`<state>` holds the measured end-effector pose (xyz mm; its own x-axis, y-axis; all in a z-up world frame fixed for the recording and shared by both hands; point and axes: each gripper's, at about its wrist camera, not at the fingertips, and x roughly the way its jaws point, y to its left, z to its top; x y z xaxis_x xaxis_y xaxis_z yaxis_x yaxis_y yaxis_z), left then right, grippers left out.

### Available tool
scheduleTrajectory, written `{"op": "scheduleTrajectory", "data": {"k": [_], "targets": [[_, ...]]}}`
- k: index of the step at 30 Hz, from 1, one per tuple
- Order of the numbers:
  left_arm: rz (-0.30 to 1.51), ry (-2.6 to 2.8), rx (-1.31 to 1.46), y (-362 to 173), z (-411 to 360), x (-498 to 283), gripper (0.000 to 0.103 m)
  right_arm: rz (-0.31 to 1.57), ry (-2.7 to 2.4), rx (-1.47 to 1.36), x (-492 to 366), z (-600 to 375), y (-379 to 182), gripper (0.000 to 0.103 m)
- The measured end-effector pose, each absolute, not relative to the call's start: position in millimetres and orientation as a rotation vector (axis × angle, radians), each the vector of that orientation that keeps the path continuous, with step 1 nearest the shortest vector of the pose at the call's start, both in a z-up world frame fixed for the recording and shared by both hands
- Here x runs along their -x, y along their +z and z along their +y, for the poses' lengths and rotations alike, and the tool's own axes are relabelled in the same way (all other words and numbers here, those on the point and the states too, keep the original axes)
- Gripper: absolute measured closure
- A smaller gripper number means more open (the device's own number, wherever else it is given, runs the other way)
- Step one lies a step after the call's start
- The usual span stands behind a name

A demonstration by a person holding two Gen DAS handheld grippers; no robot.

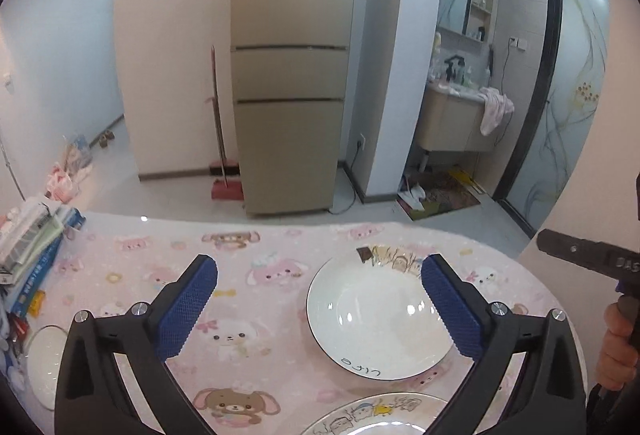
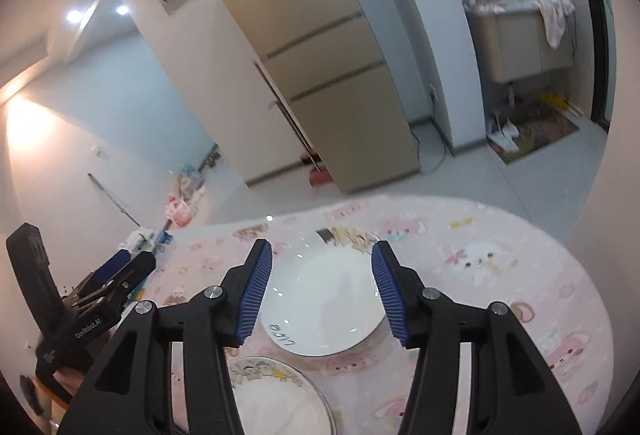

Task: Organize plates and bowls
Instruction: 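Close the left tool on the third plate rim while the right tool grips it, then lift and carry the third plate with both tools toward the stacked plates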

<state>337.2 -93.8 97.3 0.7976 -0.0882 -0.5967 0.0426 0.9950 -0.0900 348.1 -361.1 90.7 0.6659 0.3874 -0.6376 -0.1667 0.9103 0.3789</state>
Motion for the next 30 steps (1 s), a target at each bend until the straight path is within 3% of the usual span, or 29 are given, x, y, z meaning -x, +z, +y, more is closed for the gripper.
{"op": "scheduleTrajectory", "data": {"k": [8, 16, 18, 20, 23, 26, 29, 30], "targets": [[0.954, -0.099, 0.179, -6.6, -73.2, -396.3, 0.002, 1.055, 0.175, -0.281, -403.2, -352.6, 0.2, 0.052], [1.043, -0.139, 0.24, -50.0, -77.9, -408.9, 0.003, 1.198, 0.211, -0.309, -421.5, -351.6, -50.6, 0.053], [1.05, -0.129, 0.226, -54.2, -80.8, -410.0, 0.011, 1.2, 0.219, -0.313, -421.4, -350.3, -53.4, 0.056], [1.084, -0.113, 0.218, -61.7, -86.1, -411.9, 0.037, 1.201, 0.264, -0.329, -421.8, -347.1, -56.8, 0.058], [1.124, -0.091, 0.212, -66.6, -91.6, -414.7, 0.054, 1.232, 0.291, -0.341, -424.2, -341.0, -66.6, 0.067], [1.137, -0.097, 0.25, -68.2, -91.7, -414.6, 0.066, 1.229, 0.283, -0.327, -424.6, -340.9, -67.2, 0.086], [1.172, -0.181, 0.284, -70.9, -97.4, -414.2, 0.08, 1.227, 0.283, -0.338, -425.5, -340.9, -68.9, 0.088], [1.176, -0.182, 0.25, -69.5, -101.3, -413.0, 0.08, 1.229, 0.287, -0.338, -425.9, -340.8, -69.1, 0.088]]}}
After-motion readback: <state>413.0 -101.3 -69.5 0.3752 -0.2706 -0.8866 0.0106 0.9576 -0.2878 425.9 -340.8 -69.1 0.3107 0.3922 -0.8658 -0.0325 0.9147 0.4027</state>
